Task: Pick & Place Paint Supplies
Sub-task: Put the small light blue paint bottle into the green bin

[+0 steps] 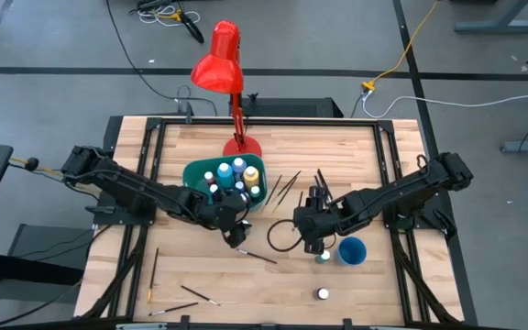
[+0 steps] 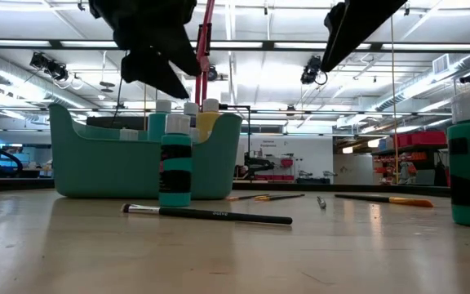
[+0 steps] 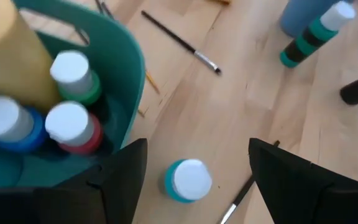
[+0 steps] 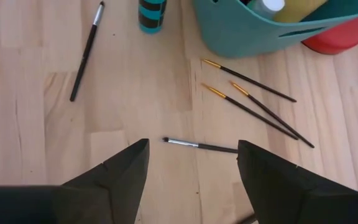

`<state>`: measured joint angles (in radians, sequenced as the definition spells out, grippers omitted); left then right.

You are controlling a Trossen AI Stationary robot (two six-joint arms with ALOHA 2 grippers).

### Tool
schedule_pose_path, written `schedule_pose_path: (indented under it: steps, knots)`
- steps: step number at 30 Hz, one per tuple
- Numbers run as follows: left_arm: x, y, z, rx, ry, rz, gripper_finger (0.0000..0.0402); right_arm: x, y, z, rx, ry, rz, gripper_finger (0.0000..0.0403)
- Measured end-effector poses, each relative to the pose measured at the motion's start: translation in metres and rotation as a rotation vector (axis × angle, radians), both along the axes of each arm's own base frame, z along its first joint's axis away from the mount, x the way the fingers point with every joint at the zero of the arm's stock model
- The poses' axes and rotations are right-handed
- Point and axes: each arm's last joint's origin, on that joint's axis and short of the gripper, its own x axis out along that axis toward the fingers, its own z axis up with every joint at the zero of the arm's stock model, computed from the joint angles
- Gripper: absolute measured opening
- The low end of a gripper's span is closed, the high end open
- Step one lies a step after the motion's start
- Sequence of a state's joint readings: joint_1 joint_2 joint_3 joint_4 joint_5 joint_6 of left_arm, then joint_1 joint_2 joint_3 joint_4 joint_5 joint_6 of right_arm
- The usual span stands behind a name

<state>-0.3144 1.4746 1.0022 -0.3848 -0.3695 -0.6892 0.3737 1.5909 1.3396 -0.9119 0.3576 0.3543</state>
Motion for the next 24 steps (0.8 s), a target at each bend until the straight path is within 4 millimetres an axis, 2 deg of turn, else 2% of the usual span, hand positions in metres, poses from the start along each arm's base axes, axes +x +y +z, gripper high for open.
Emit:
schedule_pose_path:
  steps: [8,11,14,17,19,22,24]
  knots:
    - [-0.002,-0.001,-0.03,-0.012,0.031,0.006,0.0281,0.0,0.0,0.0,0.008,-0.002,0.002,0.0252]
    - [0.006,-0.006,-0.03,-0.02,-0.045,-0.017,0.0281,0.001,0.0,0.0,0.011,-0.005,0.005,0.0252]
    - [0.002,-0.007,-0.04,0.015,0.029,-0.061,0.0281,0.001,0.001,0.001,0.01,-0.011,0.009,0.0252]
    - [0.009,-0.01,-0.04,0.021,-0.007,-0.056,0.0281,0.002,0.001,0.001,0.007,-0.014,0.017,0.0252]
    - [0.004,-0.008,-0.047,0.047,0.052,-0.055,0.0281,0.002,0.001,0.001,0.004,-0.017,0.026,0.0252]
    - [0.011,-0.011,-0.051,0.058,0.031,-0.064,0.0281,0.003,0.001,0.001,0.005,-0.024,0.029,0.0252]
    - [0.009,-0.01,-0.055,0.09,0.068,-0.078,0.028,0.003,0.001,0.002,0.006,-0.029,0.03,0.0252]
